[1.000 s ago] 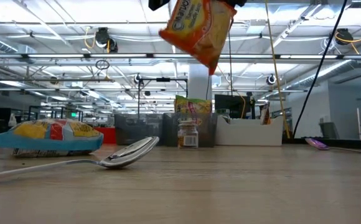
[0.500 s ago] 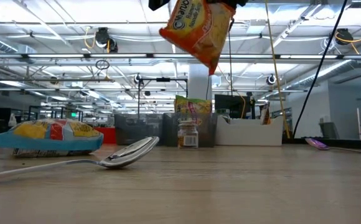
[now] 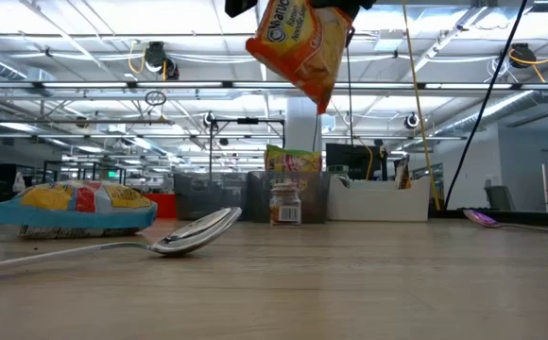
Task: Pick & Place Food Item
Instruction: Put the orange noodle pack into the right black bin
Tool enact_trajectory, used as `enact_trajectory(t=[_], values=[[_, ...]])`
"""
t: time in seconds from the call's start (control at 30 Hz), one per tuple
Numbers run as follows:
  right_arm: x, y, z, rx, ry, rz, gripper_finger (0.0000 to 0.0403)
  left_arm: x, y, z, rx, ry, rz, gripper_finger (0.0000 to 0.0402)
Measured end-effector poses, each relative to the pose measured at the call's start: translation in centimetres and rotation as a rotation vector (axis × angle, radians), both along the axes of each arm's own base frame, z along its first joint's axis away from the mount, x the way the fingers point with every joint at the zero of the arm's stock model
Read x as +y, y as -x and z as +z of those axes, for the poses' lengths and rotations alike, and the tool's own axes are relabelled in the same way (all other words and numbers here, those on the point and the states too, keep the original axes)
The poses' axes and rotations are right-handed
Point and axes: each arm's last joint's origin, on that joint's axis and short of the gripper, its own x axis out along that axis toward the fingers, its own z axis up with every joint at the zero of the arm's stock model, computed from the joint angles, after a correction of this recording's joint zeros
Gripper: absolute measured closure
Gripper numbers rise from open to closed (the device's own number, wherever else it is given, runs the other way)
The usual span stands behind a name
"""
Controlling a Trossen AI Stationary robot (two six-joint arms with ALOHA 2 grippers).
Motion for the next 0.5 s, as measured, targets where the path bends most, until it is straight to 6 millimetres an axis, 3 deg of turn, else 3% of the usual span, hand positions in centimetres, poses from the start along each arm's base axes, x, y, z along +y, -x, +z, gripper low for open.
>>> enact_trajectory(t=[0.33, 0.5], values=[[-0.2, 0.0, -0.1, 0.008, 0.017, -0.029, 0.0402, 2.6, 0.1, 0.1, -0.004, 0.102, -0.017, 0.0263], [-1.3, 0.3, -0.2, 0.023, 0.013, -0.062, 0.0403, 4.4, 1.3, 1.0, -0.022, 0.13, -0.033, 0.0214]])
